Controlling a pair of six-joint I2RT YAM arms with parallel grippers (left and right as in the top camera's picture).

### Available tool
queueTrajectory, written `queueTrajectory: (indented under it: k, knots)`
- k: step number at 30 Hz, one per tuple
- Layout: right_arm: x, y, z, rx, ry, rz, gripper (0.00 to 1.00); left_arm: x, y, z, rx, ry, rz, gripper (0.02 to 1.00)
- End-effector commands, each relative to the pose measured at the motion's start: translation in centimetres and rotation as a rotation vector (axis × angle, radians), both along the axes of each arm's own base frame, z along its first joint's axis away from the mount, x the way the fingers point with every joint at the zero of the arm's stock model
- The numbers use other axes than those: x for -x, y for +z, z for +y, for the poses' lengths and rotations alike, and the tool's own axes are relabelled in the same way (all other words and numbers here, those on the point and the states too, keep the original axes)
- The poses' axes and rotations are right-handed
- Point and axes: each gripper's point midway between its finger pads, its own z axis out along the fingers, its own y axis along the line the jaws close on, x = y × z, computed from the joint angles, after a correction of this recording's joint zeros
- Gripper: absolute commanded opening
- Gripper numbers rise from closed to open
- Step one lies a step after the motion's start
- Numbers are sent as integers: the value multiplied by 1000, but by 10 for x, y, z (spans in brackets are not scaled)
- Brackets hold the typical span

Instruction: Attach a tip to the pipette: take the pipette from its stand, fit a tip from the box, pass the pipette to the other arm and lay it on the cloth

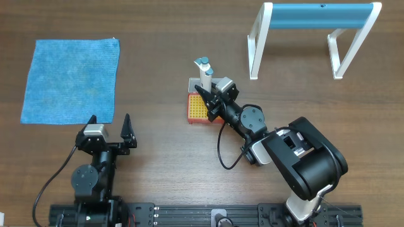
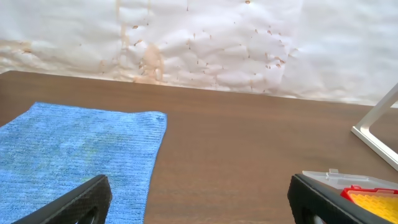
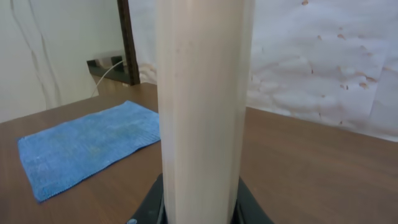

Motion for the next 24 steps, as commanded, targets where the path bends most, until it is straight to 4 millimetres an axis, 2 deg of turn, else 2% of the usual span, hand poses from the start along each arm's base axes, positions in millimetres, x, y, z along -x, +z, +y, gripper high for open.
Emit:
queueTrajectory:
  k: [1,7,11,18,21,24]
  knots:
    - [5,-27,-6,36,2,83,77,0,-2,3,8,15,2,917]
    - [-8,43,-10,-52,-20,-72,82,0,-2,3,8,15,2,917]
    - [-6,82,-12,-97,-21,-154,77,0,-2,3,8,15,2,917]
    - [-5,113,-10,-55,-7,-84,77,0,-2,3,8,15,2,917]
    - [-5,123,-4,-3,29,9,77,0,-2,3,8,15,2,917]
    - [-4,143,-1,53,45,118,80,0,-2,3,8,15,2,917]
